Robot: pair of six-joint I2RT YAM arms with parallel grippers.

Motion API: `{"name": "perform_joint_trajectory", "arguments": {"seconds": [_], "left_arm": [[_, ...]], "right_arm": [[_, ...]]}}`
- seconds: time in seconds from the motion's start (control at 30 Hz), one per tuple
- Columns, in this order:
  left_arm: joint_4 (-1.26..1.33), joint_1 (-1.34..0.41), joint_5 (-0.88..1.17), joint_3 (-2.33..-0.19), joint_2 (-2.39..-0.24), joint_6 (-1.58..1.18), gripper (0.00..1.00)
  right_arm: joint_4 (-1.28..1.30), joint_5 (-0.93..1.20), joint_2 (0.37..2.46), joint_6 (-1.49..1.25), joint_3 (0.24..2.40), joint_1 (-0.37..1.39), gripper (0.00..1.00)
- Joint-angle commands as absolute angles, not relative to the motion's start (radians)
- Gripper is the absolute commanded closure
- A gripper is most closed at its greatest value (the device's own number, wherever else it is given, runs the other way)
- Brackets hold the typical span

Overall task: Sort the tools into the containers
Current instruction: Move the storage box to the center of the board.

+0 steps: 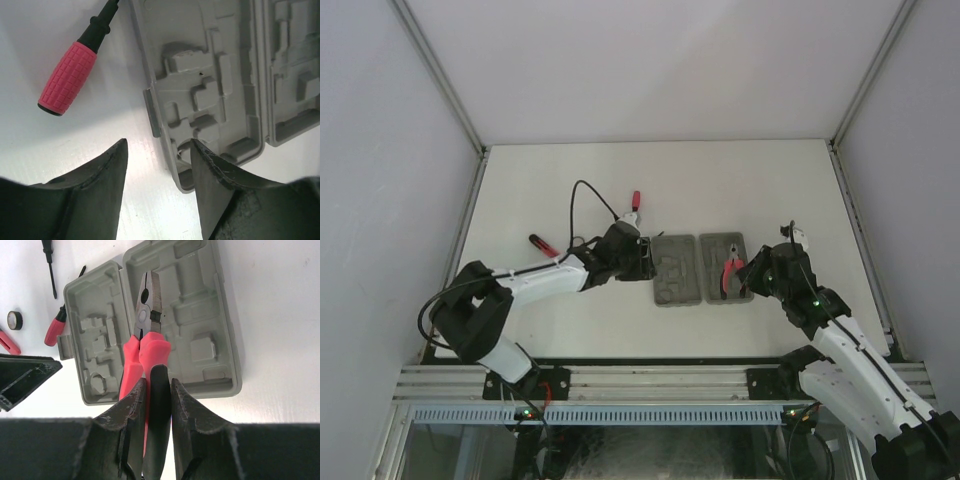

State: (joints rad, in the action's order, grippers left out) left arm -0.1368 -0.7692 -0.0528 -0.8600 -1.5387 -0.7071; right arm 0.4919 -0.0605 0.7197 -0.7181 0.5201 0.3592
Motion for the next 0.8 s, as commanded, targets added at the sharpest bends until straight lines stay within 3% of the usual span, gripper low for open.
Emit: {"name": "perform_joint_trajectory", "arguments": {"seconds": [0.0,0.53,0.77], "left_arm": [[-0.115,-0.756,-0.055,-0.934,-1.581,-0.712,0.45],[-0.044,-0.724,0.000,-0.947,-1.651,-0.701,0.65],[-0.034,-0.723,0.013,-0.952,-1.659,-0.691,0.79]], "right_arm": [[0.430,-0.050,0.696,-0.730,0.537,0.353,1.00],[0.431,-0.032,0.686,-0.732,0.532,0.353,1.00],[0.440,-0.041,0.673,-0.726,0.531,0.353,1.00]]}}
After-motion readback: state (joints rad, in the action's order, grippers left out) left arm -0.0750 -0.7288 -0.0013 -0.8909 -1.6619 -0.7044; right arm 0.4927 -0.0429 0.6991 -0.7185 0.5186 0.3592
